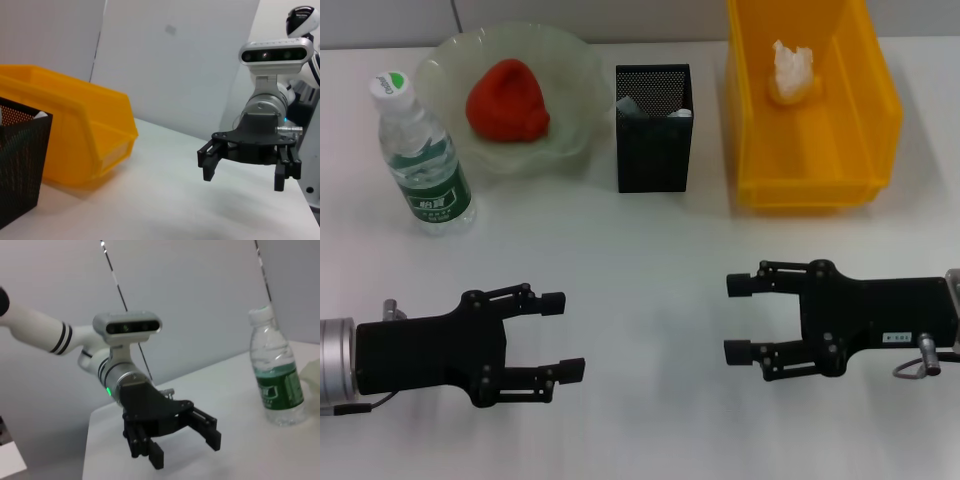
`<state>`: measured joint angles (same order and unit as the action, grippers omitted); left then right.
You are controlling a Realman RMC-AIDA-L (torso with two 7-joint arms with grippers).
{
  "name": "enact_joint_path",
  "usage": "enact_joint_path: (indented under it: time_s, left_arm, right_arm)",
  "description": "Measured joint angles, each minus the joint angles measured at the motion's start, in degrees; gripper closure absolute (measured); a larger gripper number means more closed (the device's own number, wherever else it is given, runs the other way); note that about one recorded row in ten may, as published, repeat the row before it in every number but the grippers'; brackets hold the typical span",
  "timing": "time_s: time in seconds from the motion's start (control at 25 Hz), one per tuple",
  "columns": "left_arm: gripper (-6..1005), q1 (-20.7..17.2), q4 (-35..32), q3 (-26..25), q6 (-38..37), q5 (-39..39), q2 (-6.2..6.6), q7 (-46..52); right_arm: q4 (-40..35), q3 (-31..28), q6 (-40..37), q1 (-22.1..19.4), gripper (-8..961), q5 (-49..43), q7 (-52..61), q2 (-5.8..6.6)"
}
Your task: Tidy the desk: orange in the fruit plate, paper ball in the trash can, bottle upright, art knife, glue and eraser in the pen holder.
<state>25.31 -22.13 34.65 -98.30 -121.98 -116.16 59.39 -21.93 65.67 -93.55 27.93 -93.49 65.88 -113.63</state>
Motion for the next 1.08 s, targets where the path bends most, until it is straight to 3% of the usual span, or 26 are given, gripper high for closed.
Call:
enact_joint_path:
  time_s: [1.08]
  left_arm:
    - [156, 0.62, -2.33, 1.47, -0.03, -0.37, -0.22, 0.06]
  right_arm:
    - [-0.13, -0.08, 0.39, 0.54, 141, -0.73, -0.73, -0.29]
